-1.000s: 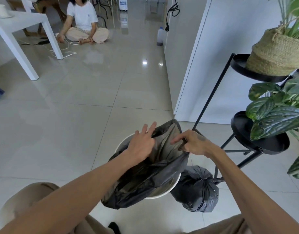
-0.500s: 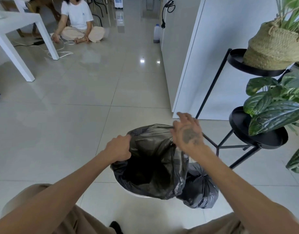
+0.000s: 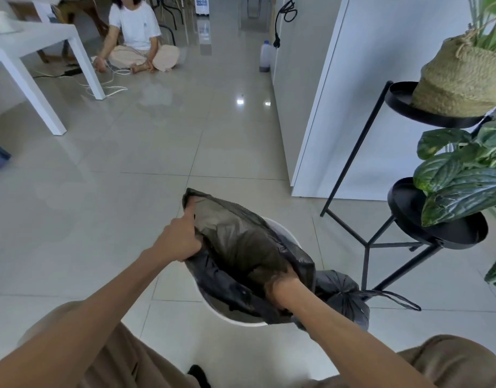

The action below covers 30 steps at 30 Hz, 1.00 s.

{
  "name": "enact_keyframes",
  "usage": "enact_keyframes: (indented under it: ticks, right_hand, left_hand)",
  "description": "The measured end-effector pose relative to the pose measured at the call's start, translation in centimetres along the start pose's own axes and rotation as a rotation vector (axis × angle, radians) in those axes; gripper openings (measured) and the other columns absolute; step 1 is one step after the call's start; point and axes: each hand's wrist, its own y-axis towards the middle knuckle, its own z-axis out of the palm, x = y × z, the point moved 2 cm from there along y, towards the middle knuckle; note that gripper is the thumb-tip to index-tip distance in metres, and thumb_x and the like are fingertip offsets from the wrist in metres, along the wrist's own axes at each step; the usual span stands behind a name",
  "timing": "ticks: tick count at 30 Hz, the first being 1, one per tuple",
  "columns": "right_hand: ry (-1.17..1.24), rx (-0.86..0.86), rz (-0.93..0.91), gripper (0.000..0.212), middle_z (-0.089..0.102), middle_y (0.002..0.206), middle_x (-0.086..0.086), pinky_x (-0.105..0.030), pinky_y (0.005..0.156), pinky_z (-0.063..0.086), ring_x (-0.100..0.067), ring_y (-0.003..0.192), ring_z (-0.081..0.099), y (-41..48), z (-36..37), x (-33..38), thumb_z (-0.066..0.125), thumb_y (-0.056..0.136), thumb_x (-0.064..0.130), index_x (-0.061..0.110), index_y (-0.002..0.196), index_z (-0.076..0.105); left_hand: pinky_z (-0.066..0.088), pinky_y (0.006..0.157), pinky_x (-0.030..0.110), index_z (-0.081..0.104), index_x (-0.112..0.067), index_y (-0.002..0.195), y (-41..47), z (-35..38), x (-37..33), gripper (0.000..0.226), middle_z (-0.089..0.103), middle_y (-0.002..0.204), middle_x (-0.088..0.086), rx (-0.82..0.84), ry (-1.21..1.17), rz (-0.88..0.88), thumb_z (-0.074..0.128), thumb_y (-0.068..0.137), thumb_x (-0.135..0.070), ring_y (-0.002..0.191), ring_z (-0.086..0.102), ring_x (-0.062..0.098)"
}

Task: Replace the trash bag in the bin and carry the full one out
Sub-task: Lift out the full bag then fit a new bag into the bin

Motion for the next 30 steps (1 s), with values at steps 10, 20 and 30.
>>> enact_keyframes:
  ticks: [10, 20, 30]
  right_hand:
    - [0.141, -0.346, -0.119, 0.070, 0.041, 0.147, -0.003, -0.044, 0.112, 0.034, -0.028, 0.136, 0.038, -4.5, -3.3, -4.4, 0.072, 0.082, 0.049, 0.024, 0.143, 0.048]
    - [0.192, -0.684, 0.055, 0.067, 0.057, 0.111, -0.001, -0.038, 0.093, 0.045, -0.024, 0.104, 0.055, -6.8, -0.4, -7.7, 0.074, 0.071, 0.062, 0.022, 0.123, 0.064]
    - [0.454, -0.642, 0.399, 0.048, 0.042, 0.124, -0.004, -0.032, 0.079, 0.049, -0.023, 0.104, 0.049, -7.9, 0.8, -10.1, 0.062, 0.083, 0.006, 0.022, 0.128, 0.056]
  left_hand:
    - [0.057, 0.081, 0.045, 0.005, -0.040, 0.157, -0.5, 3.2, 1.6, 0.102, 0.067, 0.110, 0.014, 0.056, 0.097, 0.072, 0.067, 0.076, -0.035, 0.094, 0.066, 0.035]
    - [0.058, 0.077, 0.037, 0.061, -0.022, 0.134, -1.5, 2.8, 2.9, 0.055, 0.070, 0.100, 0.007, -0.064, -0.011, 0.018, 0.070, 0.081, -0.007, 0.094, 0.067, 0.035]
    - [0.063, 0.061, 0.037, 0.069, -0.017, 0.125, -2.1, 2.2, 3.6, 0.057, 0.068, 0.104, 0.011, -0.001, -0.313, -0.050, 0.049, 0.082, 0.016, 0.066, 0.068, 0.022]
